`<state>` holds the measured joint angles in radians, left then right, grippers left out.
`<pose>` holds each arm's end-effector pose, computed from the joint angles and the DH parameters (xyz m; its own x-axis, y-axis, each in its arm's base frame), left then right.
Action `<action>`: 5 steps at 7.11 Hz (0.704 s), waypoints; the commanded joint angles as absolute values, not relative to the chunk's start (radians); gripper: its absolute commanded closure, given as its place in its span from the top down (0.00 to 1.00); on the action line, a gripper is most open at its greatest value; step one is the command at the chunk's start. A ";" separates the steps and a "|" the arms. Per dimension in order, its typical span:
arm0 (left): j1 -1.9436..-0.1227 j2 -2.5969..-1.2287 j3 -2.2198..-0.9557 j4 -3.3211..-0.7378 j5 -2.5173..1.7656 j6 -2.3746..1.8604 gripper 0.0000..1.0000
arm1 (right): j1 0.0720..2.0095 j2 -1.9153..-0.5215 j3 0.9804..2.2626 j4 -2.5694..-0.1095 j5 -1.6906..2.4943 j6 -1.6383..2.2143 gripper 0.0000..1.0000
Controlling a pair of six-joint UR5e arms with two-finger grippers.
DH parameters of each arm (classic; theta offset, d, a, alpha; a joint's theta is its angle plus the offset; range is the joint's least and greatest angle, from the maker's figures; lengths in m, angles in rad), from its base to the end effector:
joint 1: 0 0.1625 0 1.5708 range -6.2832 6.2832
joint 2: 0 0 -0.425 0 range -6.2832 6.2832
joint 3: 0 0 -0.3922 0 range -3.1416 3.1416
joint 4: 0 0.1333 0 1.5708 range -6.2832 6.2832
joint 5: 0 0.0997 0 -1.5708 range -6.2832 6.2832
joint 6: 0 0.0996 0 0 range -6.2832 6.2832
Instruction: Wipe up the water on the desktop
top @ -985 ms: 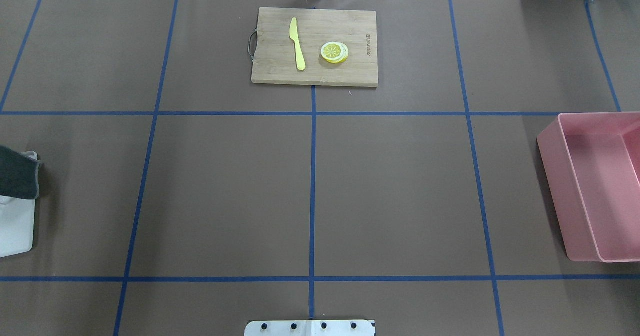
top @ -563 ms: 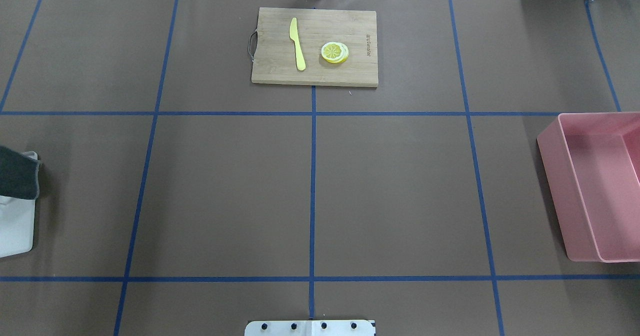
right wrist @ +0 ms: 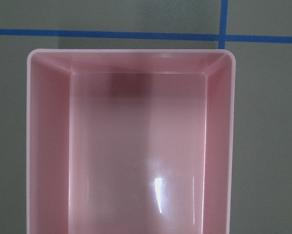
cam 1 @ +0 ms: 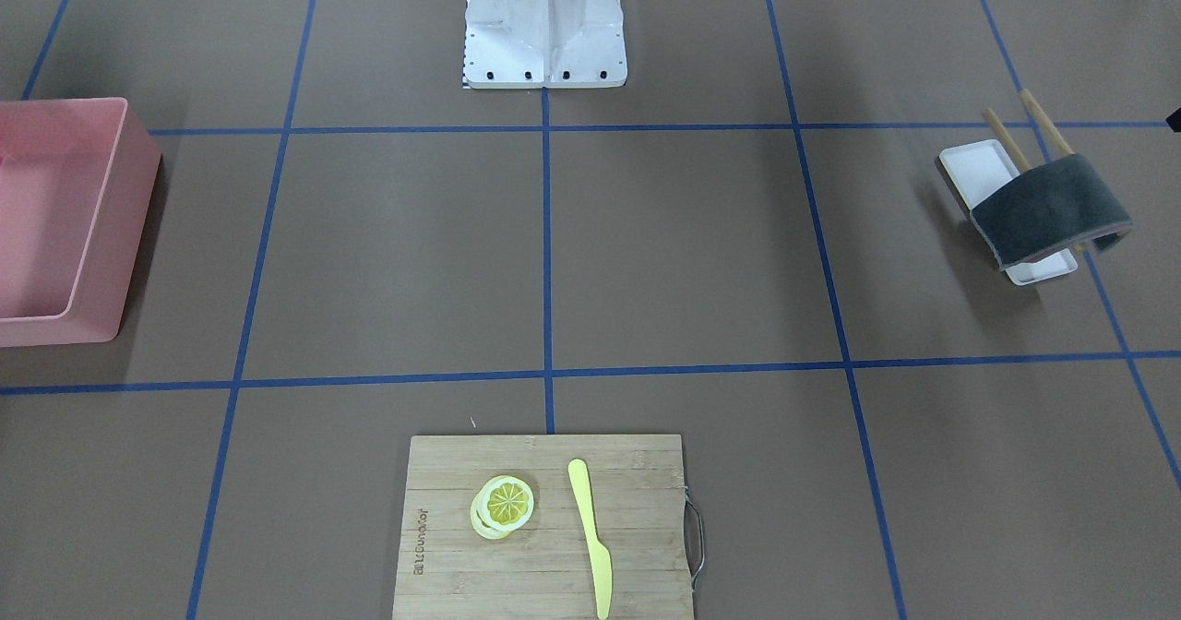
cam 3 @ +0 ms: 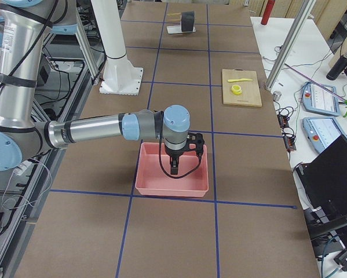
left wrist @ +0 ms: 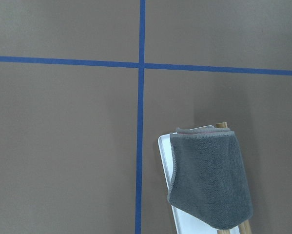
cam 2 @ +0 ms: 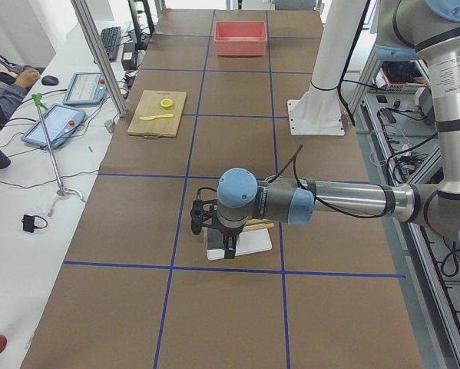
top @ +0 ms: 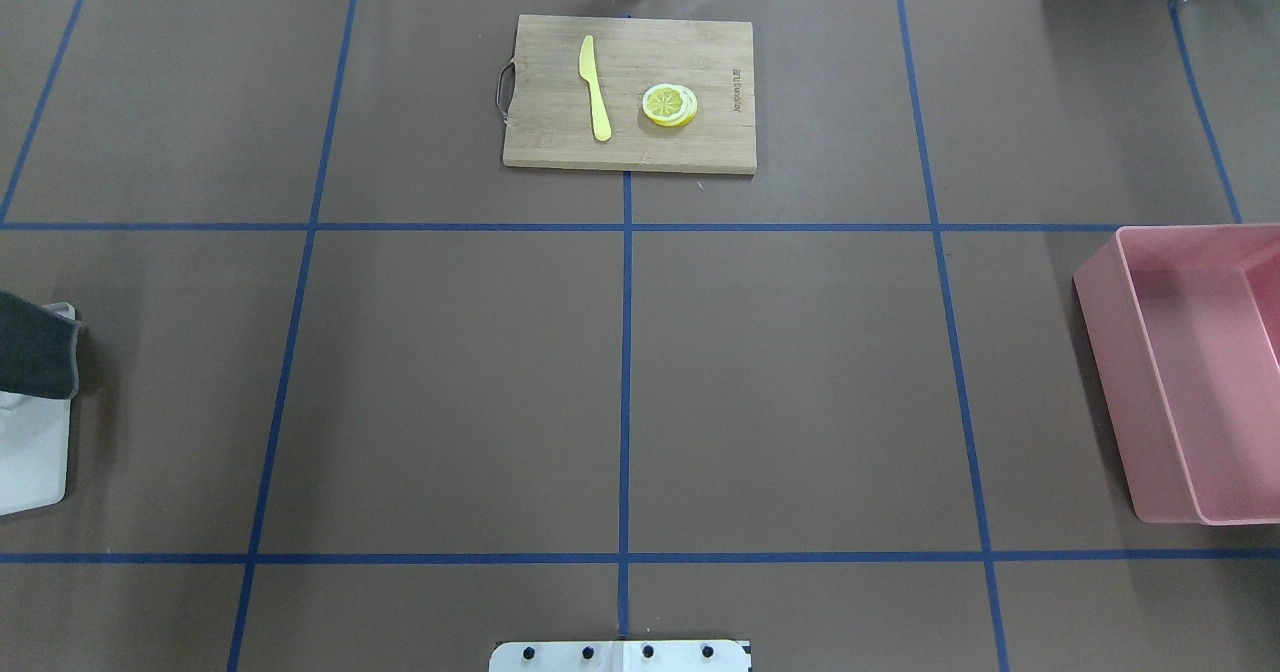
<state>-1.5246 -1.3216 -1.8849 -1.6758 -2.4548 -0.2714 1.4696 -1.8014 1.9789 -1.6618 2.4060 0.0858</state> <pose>-0.0380 -0.3977 0.5943 0.6166 -0.1099 -0.7796 0.1243 0.9914 -0.0414 0.0193 -0.3980 0.5650 0.6673 -0.0461 0.7433 0.0436 0.9988 0.0228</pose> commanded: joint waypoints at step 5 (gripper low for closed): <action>-1.393 -1.335 -1.812 -1.765 -2.444 -0.399 0.98 | 1.468 -1.801 1.979 -1.661 2.408 0.080 1.00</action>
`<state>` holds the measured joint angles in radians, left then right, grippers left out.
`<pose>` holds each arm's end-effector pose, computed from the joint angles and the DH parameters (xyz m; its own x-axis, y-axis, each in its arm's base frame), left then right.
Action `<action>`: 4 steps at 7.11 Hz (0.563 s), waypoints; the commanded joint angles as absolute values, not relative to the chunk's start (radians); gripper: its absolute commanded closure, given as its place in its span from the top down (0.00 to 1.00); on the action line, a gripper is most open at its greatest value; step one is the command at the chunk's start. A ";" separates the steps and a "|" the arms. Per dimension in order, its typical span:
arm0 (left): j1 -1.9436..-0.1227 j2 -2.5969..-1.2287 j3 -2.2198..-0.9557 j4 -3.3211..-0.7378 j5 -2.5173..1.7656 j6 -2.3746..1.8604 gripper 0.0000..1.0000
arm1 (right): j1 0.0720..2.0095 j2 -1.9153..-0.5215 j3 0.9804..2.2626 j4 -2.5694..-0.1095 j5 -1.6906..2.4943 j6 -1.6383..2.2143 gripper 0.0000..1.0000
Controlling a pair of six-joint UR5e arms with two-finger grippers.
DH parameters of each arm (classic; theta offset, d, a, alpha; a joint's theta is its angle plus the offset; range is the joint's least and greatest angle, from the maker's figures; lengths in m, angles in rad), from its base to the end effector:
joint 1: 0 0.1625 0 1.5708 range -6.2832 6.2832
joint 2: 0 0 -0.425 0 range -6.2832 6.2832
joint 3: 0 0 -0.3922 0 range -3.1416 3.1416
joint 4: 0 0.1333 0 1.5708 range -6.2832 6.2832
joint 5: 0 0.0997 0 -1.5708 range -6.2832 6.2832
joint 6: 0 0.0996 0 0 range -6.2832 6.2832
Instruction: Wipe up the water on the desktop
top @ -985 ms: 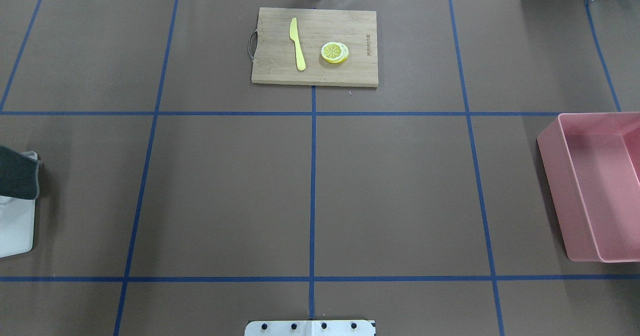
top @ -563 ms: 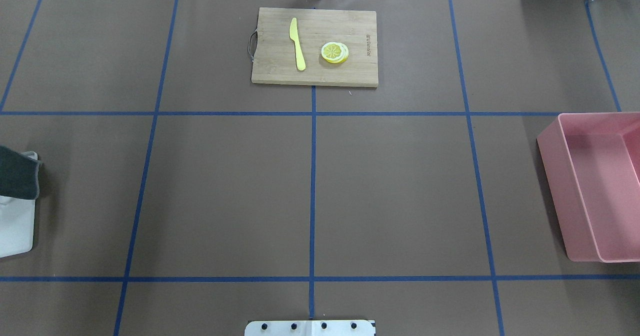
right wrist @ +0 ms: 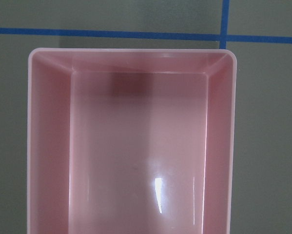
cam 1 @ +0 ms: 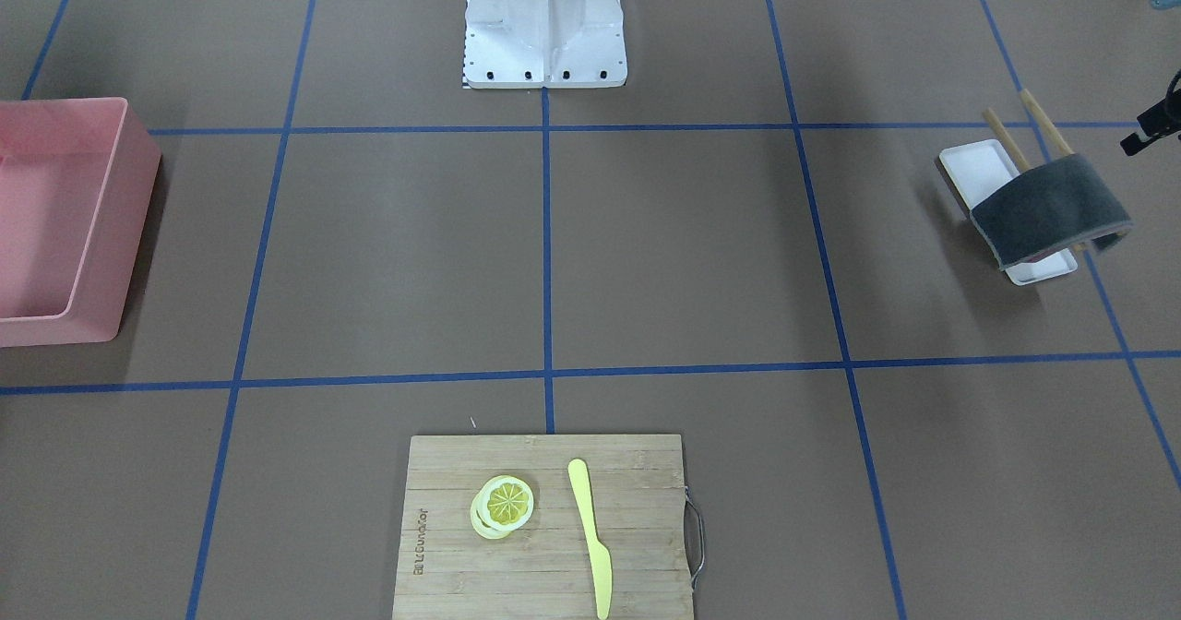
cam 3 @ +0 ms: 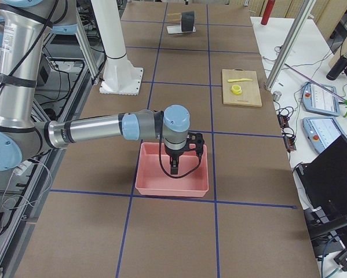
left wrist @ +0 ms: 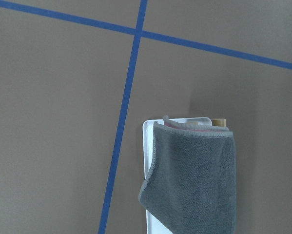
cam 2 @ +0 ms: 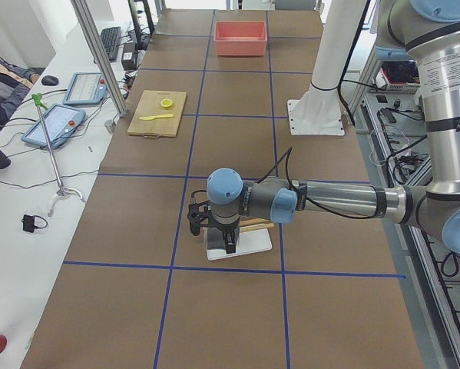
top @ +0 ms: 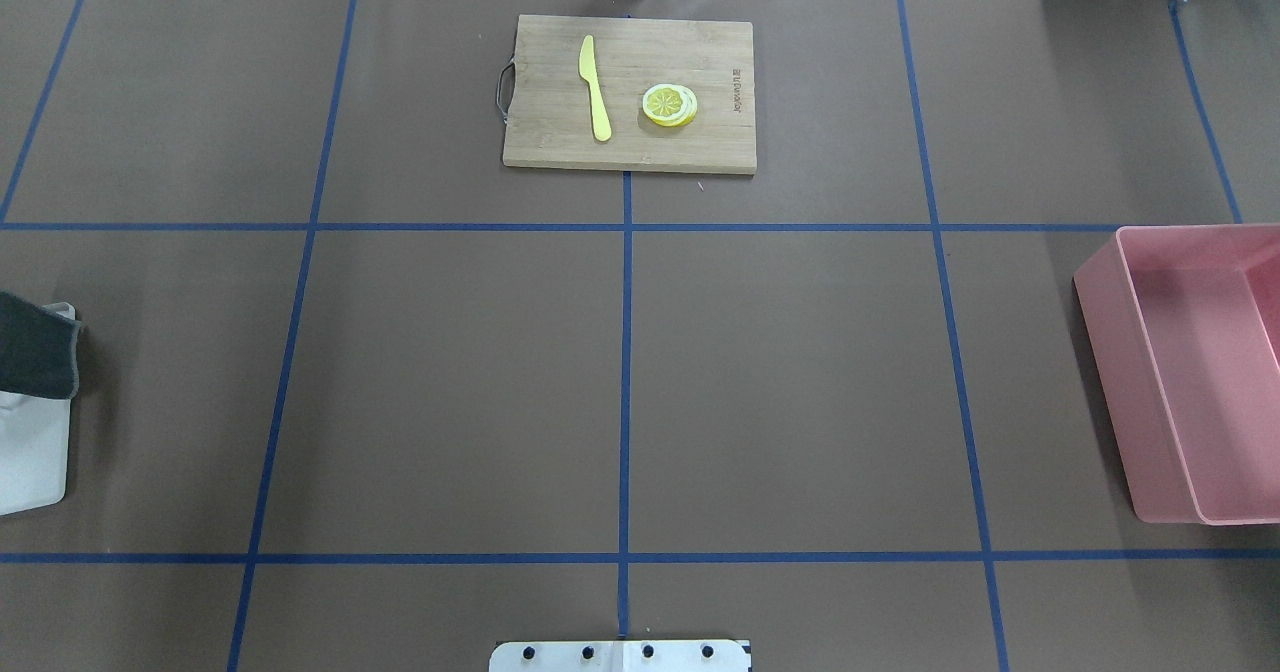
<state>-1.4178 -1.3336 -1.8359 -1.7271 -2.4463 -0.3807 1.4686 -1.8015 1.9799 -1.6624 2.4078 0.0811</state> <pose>0.0051 -0.4058 0.6091 0.6236 -0.1413 -0.7689 0.0882 0.9900 -0.1104 0.0188 -0.3979 0.5644 0.6657 -0.0516 0.7444 0.0479 0.9985 0.0265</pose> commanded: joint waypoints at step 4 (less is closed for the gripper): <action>-1.385 -1.339 -1.759 -1.819 -2.448 -0.423 0.98 | 1.468 -1.799 1.977 -1.661 2.410 0.080 1.00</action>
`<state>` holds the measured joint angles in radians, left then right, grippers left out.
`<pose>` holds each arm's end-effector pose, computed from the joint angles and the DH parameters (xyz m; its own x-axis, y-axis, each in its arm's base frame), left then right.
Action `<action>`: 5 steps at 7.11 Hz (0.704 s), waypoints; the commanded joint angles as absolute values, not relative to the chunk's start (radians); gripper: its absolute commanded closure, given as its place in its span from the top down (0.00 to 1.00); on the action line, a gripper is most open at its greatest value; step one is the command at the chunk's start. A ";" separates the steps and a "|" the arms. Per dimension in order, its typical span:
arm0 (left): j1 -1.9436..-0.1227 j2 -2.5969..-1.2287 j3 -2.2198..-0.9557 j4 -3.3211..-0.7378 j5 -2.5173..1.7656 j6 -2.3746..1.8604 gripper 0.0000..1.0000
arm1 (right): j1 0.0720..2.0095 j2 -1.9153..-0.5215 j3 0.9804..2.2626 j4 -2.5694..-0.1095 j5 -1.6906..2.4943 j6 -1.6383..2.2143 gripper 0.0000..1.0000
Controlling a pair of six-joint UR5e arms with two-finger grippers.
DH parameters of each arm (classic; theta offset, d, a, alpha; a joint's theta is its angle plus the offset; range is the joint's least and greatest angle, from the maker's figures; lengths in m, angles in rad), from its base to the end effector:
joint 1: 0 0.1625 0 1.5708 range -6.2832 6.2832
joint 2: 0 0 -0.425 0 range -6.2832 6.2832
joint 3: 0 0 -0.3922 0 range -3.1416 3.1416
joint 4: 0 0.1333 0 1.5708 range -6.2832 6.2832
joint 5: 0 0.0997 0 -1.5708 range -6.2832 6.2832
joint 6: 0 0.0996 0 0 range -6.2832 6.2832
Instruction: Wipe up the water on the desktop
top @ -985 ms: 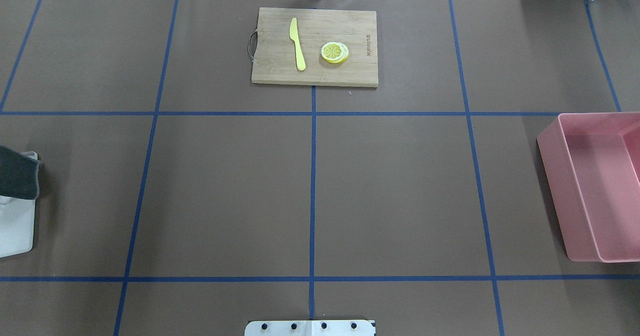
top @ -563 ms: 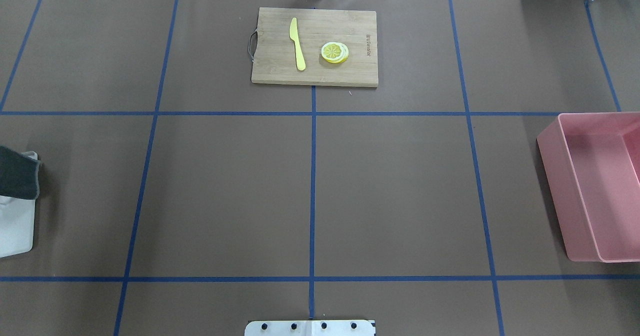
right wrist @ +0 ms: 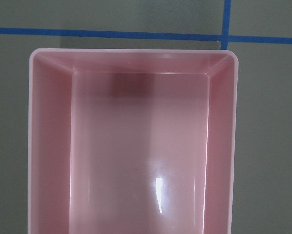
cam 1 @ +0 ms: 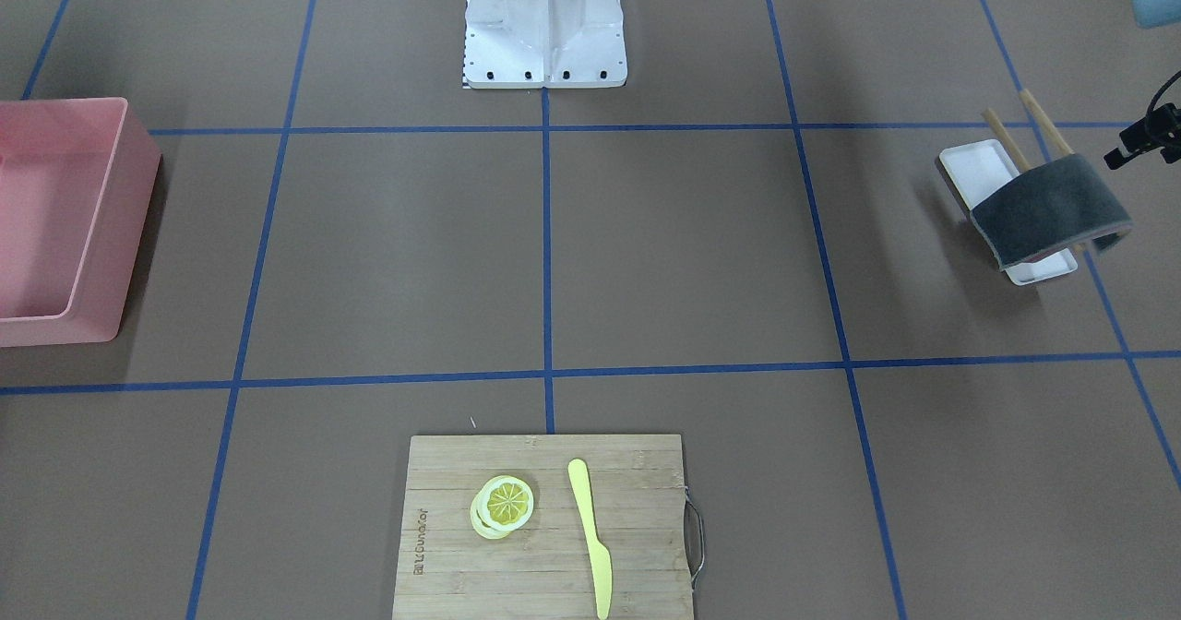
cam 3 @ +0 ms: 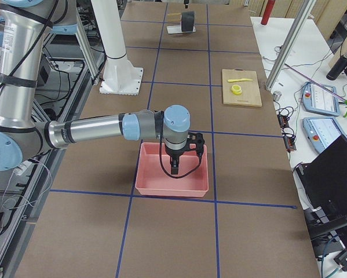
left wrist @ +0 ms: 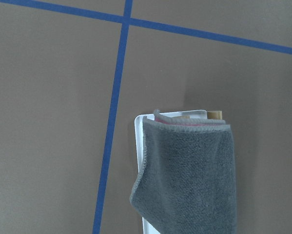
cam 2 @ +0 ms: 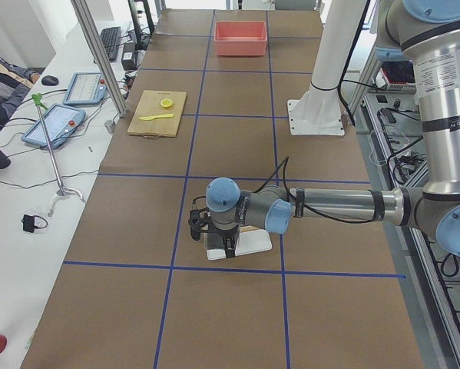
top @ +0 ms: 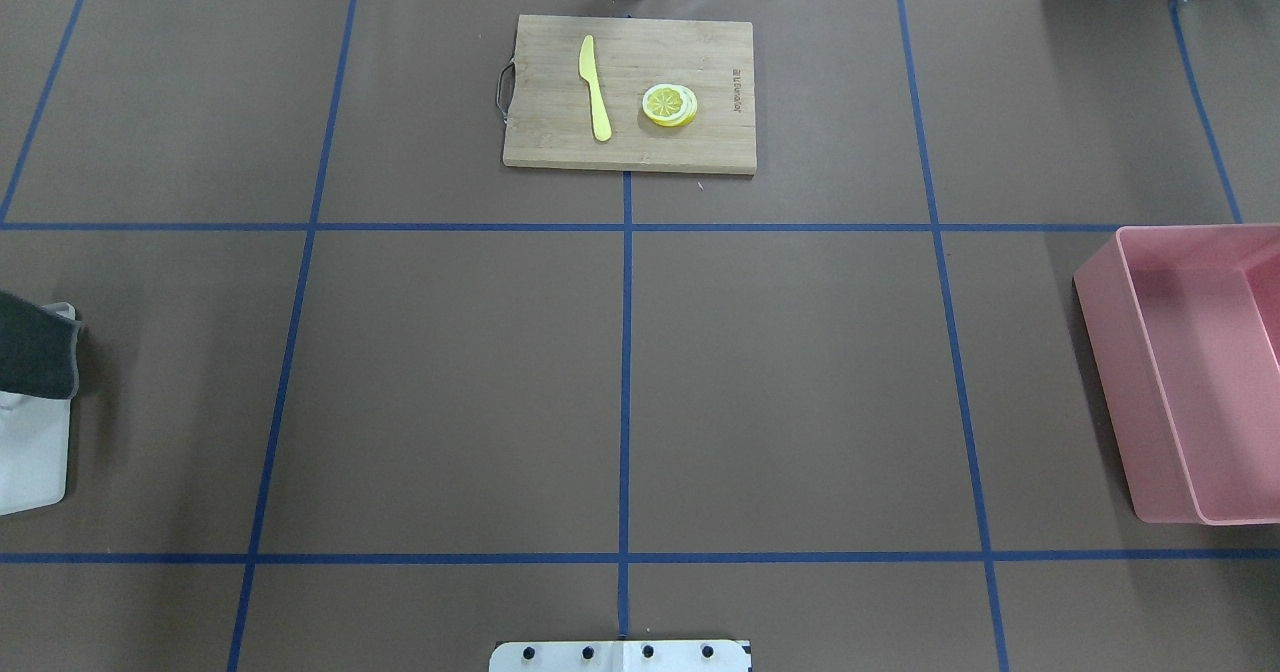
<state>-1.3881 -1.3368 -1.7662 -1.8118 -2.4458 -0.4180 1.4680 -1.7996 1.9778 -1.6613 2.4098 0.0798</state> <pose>0.0175 -0.4075 0.6335 0.6227 -0.1459 -0.7687 0.0818 0.9892 -0.1215 0.0184 -0.3987 0.5645 0.6640 -0.0540 0.7457 0.0495 0.9984 0.0282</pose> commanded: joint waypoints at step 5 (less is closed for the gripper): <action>-1.359 -1.387 -1.723 -1.833 -2.447 -0.492 0.97 | 1.466 -1.799 1.973 -1.663 2.410 0.084 1.00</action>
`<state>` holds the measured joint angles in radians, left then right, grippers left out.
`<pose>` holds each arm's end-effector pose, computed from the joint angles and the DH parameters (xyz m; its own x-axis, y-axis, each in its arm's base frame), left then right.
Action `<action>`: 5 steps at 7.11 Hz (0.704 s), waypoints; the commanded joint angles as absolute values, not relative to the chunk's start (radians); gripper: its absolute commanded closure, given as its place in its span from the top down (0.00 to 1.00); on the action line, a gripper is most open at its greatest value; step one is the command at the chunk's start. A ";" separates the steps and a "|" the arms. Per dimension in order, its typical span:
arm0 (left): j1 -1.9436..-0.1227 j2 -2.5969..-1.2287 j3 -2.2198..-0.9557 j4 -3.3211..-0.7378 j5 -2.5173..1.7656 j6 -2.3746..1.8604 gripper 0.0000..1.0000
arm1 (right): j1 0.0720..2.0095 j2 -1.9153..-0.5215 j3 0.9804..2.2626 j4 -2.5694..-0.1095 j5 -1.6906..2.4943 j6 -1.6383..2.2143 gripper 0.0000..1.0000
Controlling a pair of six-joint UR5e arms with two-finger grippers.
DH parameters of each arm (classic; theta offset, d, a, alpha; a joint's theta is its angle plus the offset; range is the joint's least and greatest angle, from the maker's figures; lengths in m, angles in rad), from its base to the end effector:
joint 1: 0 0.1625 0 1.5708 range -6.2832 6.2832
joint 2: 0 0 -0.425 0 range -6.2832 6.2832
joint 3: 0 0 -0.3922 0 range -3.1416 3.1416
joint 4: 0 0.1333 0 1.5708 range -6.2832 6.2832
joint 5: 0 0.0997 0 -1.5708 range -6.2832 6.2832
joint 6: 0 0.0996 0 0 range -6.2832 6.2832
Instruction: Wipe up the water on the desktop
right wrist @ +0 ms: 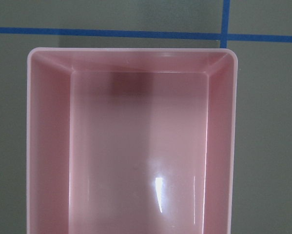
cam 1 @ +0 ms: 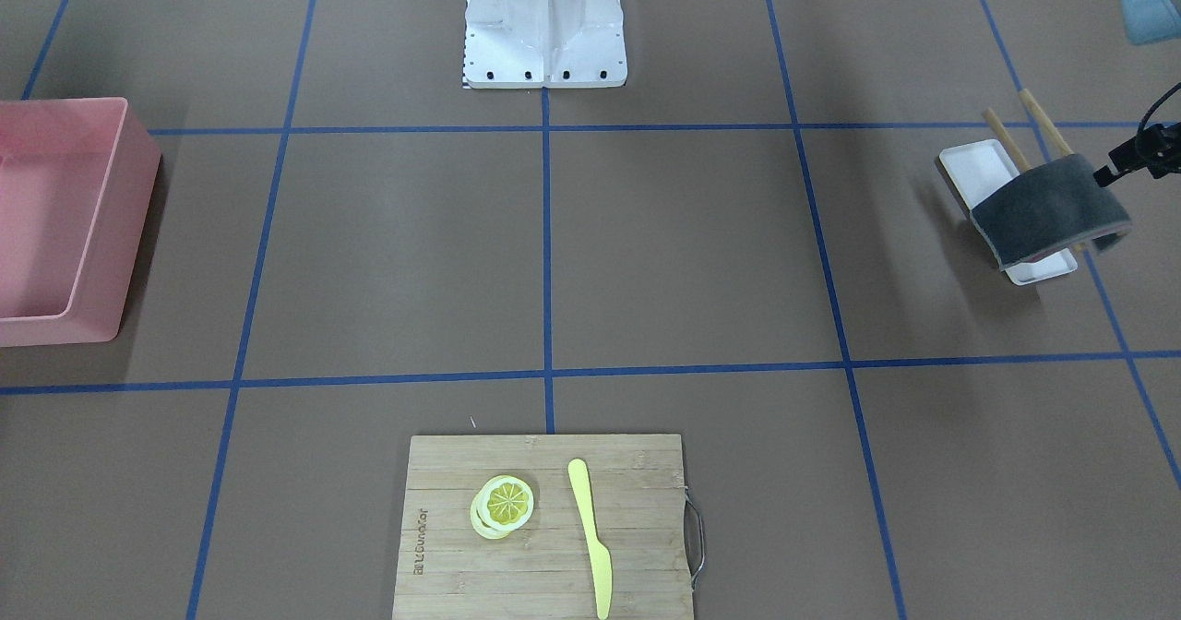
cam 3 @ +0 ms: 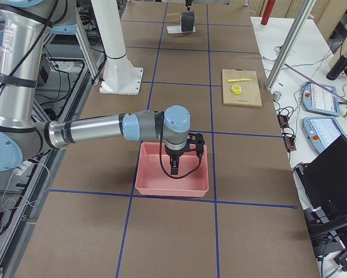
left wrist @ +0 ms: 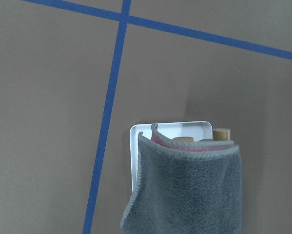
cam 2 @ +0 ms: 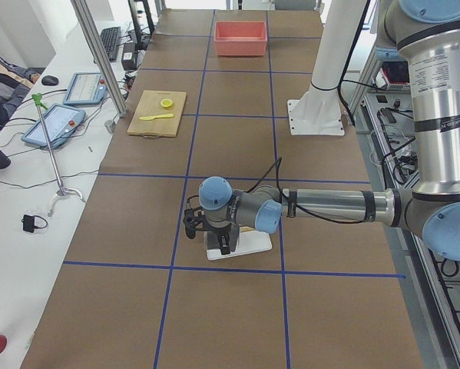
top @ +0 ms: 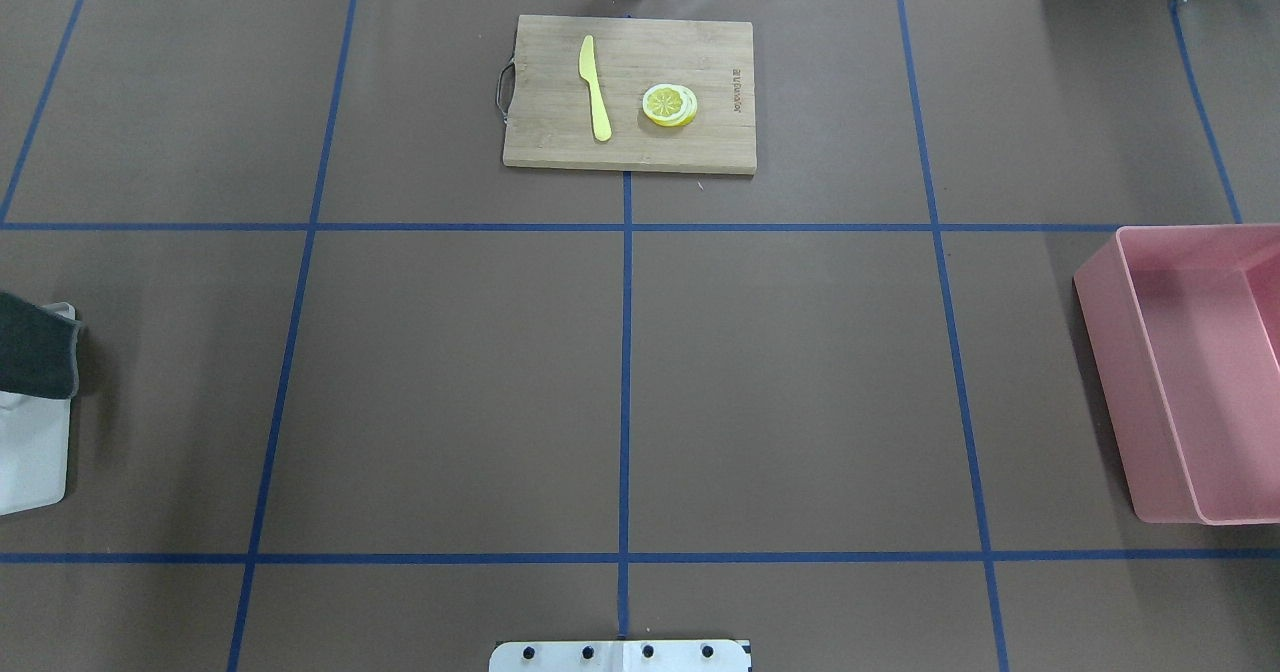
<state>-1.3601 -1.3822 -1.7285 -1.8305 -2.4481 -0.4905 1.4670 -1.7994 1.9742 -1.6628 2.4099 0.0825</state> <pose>0.0332 -0.4264 0.6315 0.6152 -0.1803 -0.7675 0.0976 0.9834 -0.1527 0.0180 -0.3988 0.5663 0.6644 -0.0483 0.7458 0.0487 0.9986 0.0213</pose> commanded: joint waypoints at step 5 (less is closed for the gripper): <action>-1.348 -1.443 -1.672 -1.829 -2.456 -0.514 0.88 | 1.465 -1.799 1.970 -1.663 2.410 0.084 1.00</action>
